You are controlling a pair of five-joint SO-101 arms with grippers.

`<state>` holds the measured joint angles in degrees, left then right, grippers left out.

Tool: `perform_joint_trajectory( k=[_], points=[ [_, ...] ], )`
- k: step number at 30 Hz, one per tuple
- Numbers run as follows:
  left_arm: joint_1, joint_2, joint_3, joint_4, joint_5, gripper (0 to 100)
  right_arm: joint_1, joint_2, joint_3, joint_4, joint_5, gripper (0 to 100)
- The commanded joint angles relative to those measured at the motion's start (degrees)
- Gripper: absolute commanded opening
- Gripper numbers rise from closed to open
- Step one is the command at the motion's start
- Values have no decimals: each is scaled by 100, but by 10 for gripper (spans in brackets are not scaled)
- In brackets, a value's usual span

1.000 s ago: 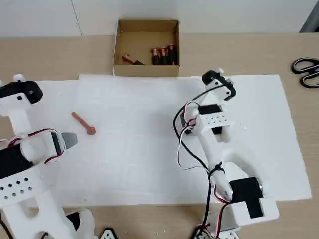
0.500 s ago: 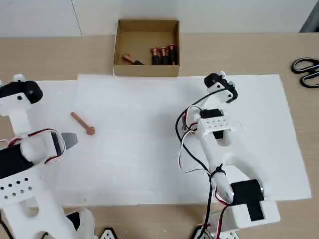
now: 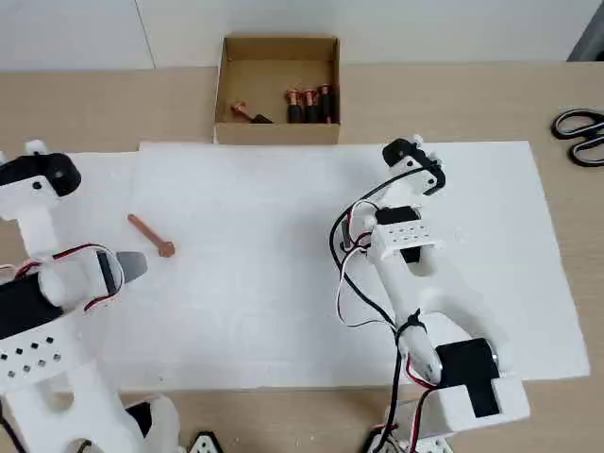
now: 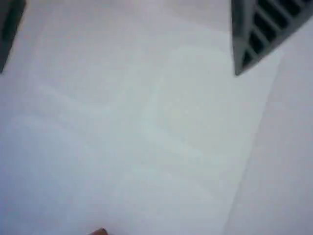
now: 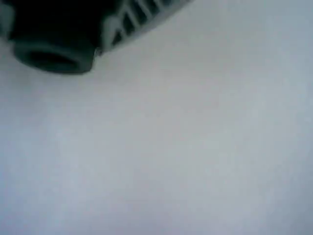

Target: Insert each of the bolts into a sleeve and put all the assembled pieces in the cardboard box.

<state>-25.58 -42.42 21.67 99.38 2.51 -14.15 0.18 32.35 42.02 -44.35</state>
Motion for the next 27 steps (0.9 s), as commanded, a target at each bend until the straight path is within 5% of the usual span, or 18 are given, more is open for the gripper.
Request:
perform_joint_trajectory(
  k=[1, 11, 17, 27],
  points=[
    [-9, -9, -13, 97, 9, 280, 4, -303, -18, -101, 598, 4],
    [9, -9, -13, 97, 9, 280, 365, -2695, -35, 980, 2391, 7],
    [18, -9, -13, 97, 9, 280, 435, -3213, -44, 1596, 4668, 8],
    [18, -9, -13, 97, 9, 280, 453, -1965, -404, 1947, 4809, 6]
  ],
)
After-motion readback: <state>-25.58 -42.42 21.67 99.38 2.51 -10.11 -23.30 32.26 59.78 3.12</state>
